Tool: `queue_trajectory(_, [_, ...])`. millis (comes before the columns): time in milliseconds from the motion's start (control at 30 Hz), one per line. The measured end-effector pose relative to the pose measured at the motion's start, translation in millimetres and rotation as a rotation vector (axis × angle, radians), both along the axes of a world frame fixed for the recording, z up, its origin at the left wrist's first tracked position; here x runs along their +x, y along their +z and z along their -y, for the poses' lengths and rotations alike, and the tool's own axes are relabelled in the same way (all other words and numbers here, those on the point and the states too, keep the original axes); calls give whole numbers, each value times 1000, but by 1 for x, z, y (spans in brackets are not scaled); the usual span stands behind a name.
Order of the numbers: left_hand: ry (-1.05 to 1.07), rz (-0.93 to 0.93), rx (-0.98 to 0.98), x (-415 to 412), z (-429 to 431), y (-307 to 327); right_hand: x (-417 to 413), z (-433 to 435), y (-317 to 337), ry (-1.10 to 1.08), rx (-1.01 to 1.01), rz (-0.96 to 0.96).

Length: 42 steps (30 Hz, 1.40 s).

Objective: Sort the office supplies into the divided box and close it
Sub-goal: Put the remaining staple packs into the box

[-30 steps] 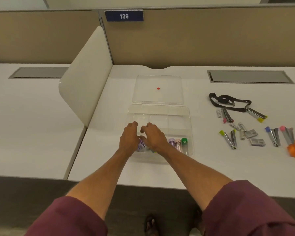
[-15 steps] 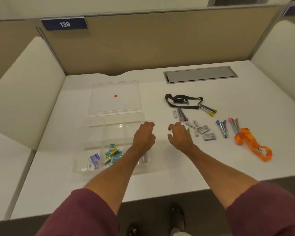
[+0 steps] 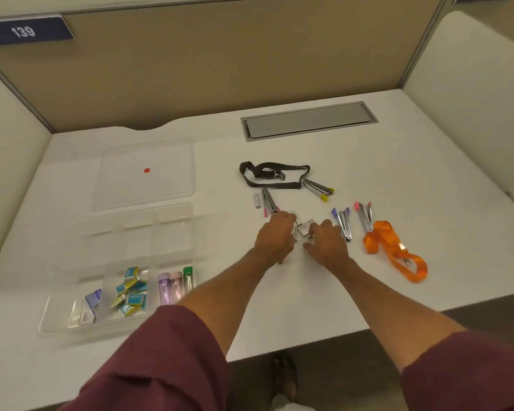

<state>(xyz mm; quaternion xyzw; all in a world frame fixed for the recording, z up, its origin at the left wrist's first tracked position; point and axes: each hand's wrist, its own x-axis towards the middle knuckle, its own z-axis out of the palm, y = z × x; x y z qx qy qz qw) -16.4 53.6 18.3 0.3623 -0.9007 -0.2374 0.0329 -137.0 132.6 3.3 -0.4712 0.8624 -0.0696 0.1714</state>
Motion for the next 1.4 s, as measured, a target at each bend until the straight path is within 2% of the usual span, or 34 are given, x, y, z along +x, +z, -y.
queue_trajectory(200, [-31,66,-19,-33,0,-15,-18,-3,-4,41,2,52])
queue_trajectory(433, [-200,374,-217,-59,-11,-27,-52,0,14,5,-53,-8])
queue_trajectory(500, [-241,407,-274,-63,-15,-26,-60,1,17,17,-68,-36])
queue_trajectory(633, [-285,352,-295,-65,-20,-22,-65,4,18,26,-65,-47])
queue_trajectory(800, [-188,198,-66,-60,-21,-16,-60,10,20,30,-34,-63])
queue_trajectory(1000, [-64,115,14,-33,-3,-1,-35,22,29,22,-34,-15])
queue_trajectory(1200, [18,35,-3,33,30,17,24,48,42,123,-142,26])
queue_trajectory(1400, [167,33,-39,129,54,33,118,78,57,261,-195,47])
